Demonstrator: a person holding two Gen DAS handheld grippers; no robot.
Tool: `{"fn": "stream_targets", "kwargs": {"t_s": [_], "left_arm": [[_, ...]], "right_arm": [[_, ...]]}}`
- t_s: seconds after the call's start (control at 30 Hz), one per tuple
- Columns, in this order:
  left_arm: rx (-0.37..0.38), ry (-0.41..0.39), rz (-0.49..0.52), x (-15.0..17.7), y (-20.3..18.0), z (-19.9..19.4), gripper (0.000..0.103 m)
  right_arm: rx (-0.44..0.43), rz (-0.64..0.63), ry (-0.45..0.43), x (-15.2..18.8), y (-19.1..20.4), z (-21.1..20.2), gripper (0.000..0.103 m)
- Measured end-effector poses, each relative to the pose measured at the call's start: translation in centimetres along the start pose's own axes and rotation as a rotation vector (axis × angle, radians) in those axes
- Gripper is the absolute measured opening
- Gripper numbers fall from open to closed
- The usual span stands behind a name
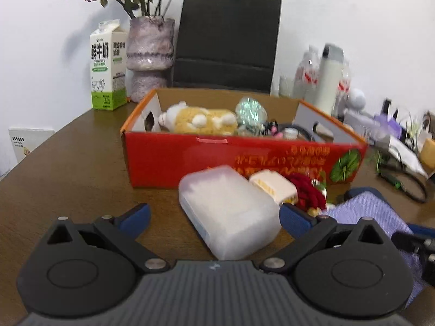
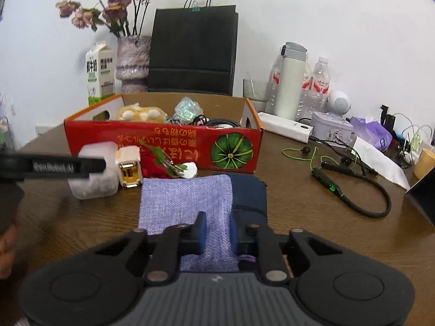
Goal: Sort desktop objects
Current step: 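Grasp the white plastic container with the left tool while the right tool grasps the purple cloth pouch, then lift the container with the left tool while the right tool lifts the pouch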
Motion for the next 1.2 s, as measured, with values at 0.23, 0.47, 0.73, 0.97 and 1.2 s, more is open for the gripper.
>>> {"fn": "stream_targets", "kwargs": {"t_s": [0.23, 0.47, 0.73, 0.97, 1.2], "left_arm": [[-0.001, 0.036, 0.024, -0.3, -1.6, 1.7, 0.083], [0.009, 0.015, -0.027, 1.0, -0.6, -1.2, 0.075], [0.026, -0.027, 0.024, 4.4, -1.3, -9.2, 0.073], [0.124, 0.013, 0.017, 7.7, -3.0, -14.0, 0.074], [0.153, 0.024, 0.014, 7.1, -3.8, -12.7, 0.094]], "right_arm": [[-0.025, 0.02, -0.019, -0.2, 0.5, -0.8, 0.006], [-0.043, 0.024, -0.033, 0.1, 0.7, -2.1, 0.006], [-0.089, -0.01, -0.068, 1.1, 2.2, -5.5, 0.005], [-0.111, -0.024, -0.013, 3.6, 2.6, -8.2, 0.005], [-0.168, 0.107, 0.054, 5.1, 0.8, -8.9, 0.06]]}}
Point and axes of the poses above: each gripper's, at about its wrist camera, not at the fingertips, and z roughly the way its jaws point, y to its left, x to its underside, the point moved 7 cm from there along z, roughly the way its jaws point, and after that the axes turned 6 degrees about z, right-handed, at the moved point
